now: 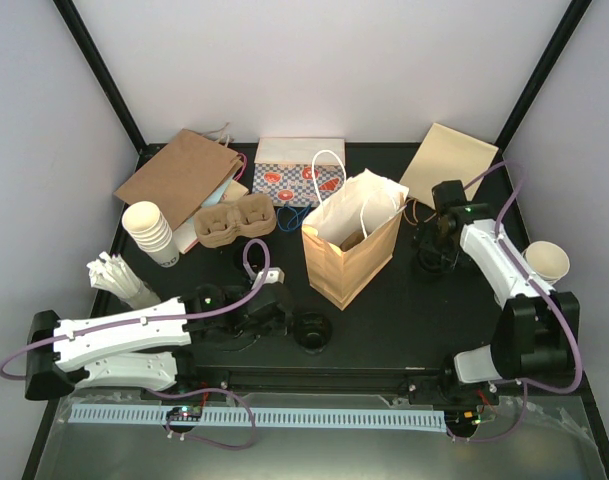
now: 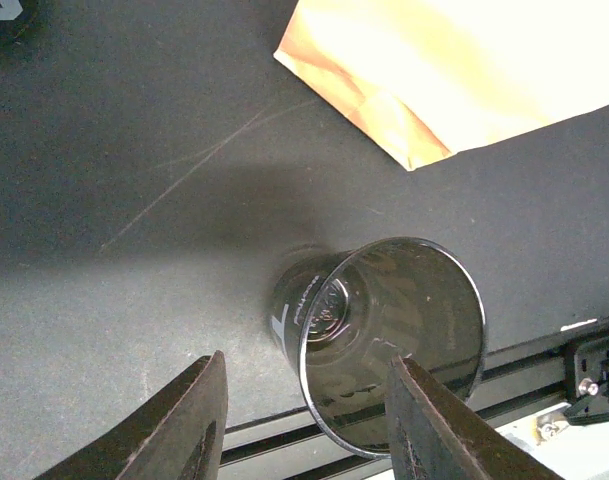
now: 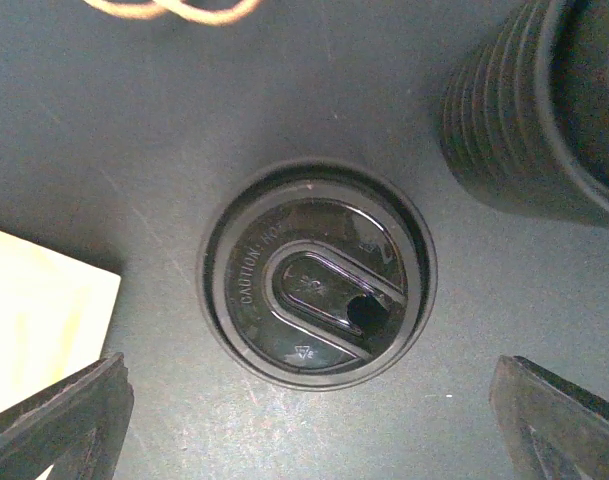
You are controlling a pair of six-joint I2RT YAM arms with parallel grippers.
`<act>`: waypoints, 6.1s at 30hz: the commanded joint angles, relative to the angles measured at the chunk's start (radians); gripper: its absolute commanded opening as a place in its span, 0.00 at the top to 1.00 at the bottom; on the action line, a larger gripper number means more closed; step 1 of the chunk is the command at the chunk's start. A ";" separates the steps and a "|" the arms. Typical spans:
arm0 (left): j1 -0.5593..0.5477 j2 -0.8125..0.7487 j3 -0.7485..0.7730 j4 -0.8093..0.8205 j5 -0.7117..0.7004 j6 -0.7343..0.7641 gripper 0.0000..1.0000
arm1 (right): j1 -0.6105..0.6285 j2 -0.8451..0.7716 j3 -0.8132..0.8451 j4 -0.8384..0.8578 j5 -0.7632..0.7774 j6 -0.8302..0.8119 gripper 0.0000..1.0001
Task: Pack the takeout coffee
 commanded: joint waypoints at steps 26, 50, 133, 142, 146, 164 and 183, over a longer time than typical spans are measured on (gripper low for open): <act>0.001 -0.076 -0.027 0.001 -0.034 0.005 0.54 | 0.005 0.172 -0.031 0.125 0.037 0.127 0.00; 0.002 -0.060 -0.026 0.011 -0.046 0.019 0.54 | 0.006 0.190 -0.040 0.139 0.057 0.120 0.08; 0.002 -0.067 -0.021 0.001 -0.024 0.002 0.54 | 0.003 -0.049 0.015 0.019 0.012 0.003 0.29; 0.006 -0.092 -0.042 0.037 -0.066 0.038 0.52 | 0.187 -0.292 -0.069 -0.120 0.000 0.063 0.31; 0.010 -0.106 -0.041 0.057 -0.074 0.071 0.52 | 0.326 -0.384 -0.095 -0.192 0.010 0.135 0.30; 0.072 -0.213 -0.122 0.126 0.023 0.158 0.51 | 0.928 -0.491 -0.186 -0.138 0.032 0.344 0.32; 0.137 -0.397 -0.257 0.196 0.131 0.216 0.05 | 1.330 -0.414 -0.202 0.107 0.188 0.335 0.32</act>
